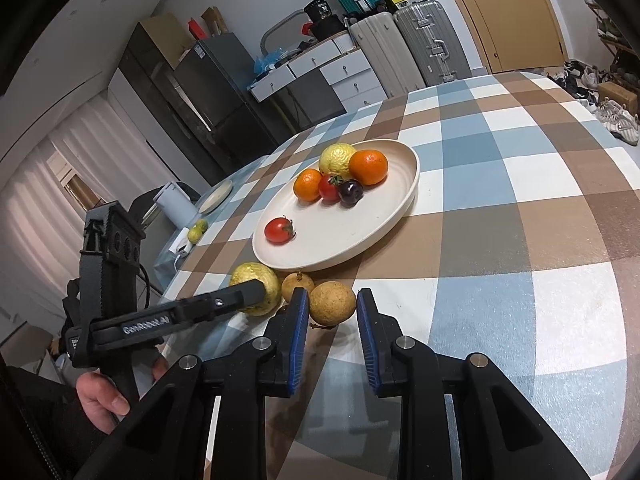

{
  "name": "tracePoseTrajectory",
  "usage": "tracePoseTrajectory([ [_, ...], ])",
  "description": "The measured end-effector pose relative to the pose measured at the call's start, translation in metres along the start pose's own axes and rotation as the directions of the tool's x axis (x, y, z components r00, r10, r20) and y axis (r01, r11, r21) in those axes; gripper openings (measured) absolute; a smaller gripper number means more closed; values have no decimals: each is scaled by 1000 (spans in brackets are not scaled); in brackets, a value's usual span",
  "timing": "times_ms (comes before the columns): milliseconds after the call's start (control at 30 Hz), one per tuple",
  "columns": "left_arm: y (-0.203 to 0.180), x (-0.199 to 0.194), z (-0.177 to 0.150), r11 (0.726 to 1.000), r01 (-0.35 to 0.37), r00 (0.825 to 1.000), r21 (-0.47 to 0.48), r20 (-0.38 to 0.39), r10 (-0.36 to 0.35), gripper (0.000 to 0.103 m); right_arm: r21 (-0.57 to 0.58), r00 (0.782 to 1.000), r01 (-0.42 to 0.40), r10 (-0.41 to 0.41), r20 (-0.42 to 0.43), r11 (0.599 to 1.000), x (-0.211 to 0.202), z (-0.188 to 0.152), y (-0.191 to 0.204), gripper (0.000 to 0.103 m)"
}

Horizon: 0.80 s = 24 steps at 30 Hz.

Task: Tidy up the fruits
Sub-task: 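Grasp a small brown fruit with the right tool while the left tool grasps the wrinkled yellow fruit, then carry the yellow and brown fruits onto the white plate and open both tools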

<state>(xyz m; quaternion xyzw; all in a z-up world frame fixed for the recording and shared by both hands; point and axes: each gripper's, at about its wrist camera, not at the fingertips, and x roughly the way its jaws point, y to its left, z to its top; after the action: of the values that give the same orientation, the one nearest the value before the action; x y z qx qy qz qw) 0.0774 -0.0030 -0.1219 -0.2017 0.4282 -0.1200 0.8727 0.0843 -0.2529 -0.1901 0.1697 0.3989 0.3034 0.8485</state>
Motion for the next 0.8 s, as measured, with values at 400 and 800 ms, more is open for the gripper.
tracePoseTrajectory([
  [400,3,-23,5,1000,6,999,24,49,-8,47,-14,1000,8,-9,-17,1000,9,3,9,25],
  [800,4,-44,40,998,-16,992,54,129,9,47,-75,999,-38,38,1,996,27,35,31,25],
])
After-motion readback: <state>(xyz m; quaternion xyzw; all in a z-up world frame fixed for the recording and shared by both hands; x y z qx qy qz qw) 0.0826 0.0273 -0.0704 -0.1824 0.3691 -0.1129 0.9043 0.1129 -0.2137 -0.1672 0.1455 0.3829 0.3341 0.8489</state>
